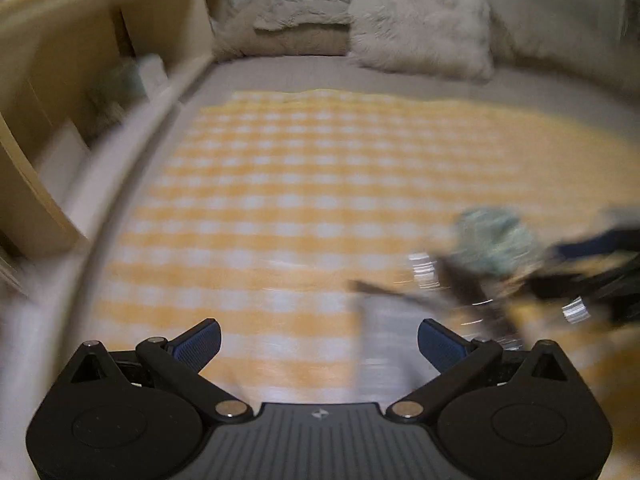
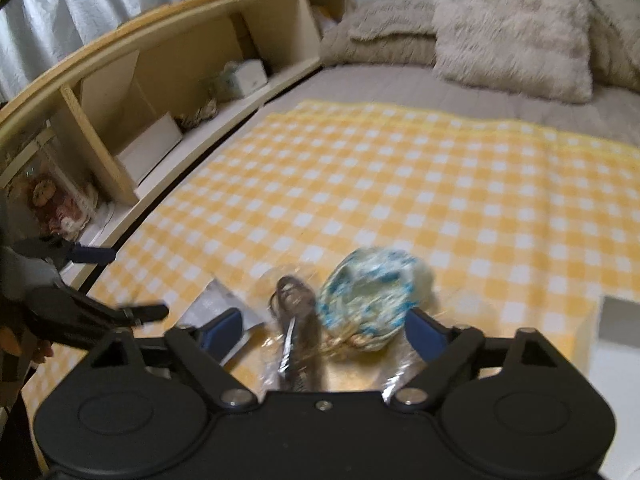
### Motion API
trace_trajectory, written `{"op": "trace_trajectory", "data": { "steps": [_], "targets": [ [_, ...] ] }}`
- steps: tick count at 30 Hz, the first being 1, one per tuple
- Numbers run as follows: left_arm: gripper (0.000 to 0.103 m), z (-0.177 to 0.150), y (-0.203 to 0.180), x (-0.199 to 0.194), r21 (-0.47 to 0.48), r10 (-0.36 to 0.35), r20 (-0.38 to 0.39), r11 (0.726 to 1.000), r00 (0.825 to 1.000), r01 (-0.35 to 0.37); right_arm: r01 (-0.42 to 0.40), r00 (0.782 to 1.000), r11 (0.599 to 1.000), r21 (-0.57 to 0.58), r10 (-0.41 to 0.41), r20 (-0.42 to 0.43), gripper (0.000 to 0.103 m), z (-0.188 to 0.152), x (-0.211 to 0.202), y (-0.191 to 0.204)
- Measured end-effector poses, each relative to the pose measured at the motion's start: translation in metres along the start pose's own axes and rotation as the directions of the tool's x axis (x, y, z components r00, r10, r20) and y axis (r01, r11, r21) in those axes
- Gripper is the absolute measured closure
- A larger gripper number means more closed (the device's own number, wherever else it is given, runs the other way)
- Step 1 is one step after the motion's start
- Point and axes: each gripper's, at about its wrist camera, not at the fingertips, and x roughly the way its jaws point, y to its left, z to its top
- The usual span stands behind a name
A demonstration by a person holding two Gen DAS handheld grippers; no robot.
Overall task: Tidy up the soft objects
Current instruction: 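Grasp the bagged dark pendant with the right gripper while the left gripper grasps the grey printed packet, then carry the bagged pendant with the right gripper while the left gripper carries the grey packet to the tray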
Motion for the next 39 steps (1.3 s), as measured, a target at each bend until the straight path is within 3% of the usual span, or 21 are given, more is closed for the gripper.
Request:
{"op": "trace_trajectory", "data": {
  "steps": [2,6,10,15,18,20,22,24,31,39],
  "targets": [
    [0.001,-0.002,-0.012,0.002,0.014,-0.066,-0.027,0.998,0.997,0.067,-0.018,0.999,1.0,0.003,0.018,-0.031,0.033,-0.001,0.008,0.004],
    [0.008,-0.008,-0.038,0.016,0.104,-0.062,-0.099,0.992,0.993,0.072,-0.047,0.994,0.997,0.053,0.052,-0.096,0.05,-0.006,0.023,0.003],
    [0.009,-0.011,-0.046,0.032,0.126,-0.048,-0.142,0.99,0.989,0.066,-0.045,0.988,0.995,0.094,0.058,-0.141,0.051,-0.012,0.037,0.0],
    [0.009,-0.014,-0.054,0.051,0.17,-0.039,-0.181,0.983,0.983,0.07,-0.067,0.985,0.996,0.057,0.076,-0.157,0.051,-0.015,0.048,0.006],
    [0.022,-0.016,-0.06,0.057,0.193,-0.028,-0.198,0.979,0.98,0.067,-0.057,0.982,0.998,0.01,0.057,-0.179,0.054,-0.017,0.054,0.011],
    [0.026,-0.018,-0.061,0.057,0.198,-0.035,-0.193,0.977,0.981,0.074,-0.05,0.981,0.999,-0.014,0.047,-0.187,0.057,-0.018,0.056,0.013],
    [0.039,-0.019,-0.061,0.053,0.201,-0.046,-0.186,0.976,0.981,0.084,-0.039,0.979,0.999,-0.032,0.031,-0.203,0.063,-0.018,0.056,0.015],
    [0.045,-0.019,-0.062,0.051,0.193,-0.045,-0.187,0.978,0.981,0.082,-0.04,0.976,0.998,-0.041,0.031,-0.217,0.07,-0.017,0.056,0.016],
    [0.048,-0.016,-0.041,0.03,0.052,-0.027,-0.145,0.998,0.989,0.035,-0.042,0.976,0.999,-0.031,0.034,-0.217,0.076,-0.014,0.046,0.017],
    [0.048,-0.005,-0.043,-0.01,-0.035,-0.036,-0.031,0.999,0.999,0.035,-0.064,0.993,0.998,0.003,0.064,-0.102,0.076,-0.005,0.002,0.02]
  ]
}}
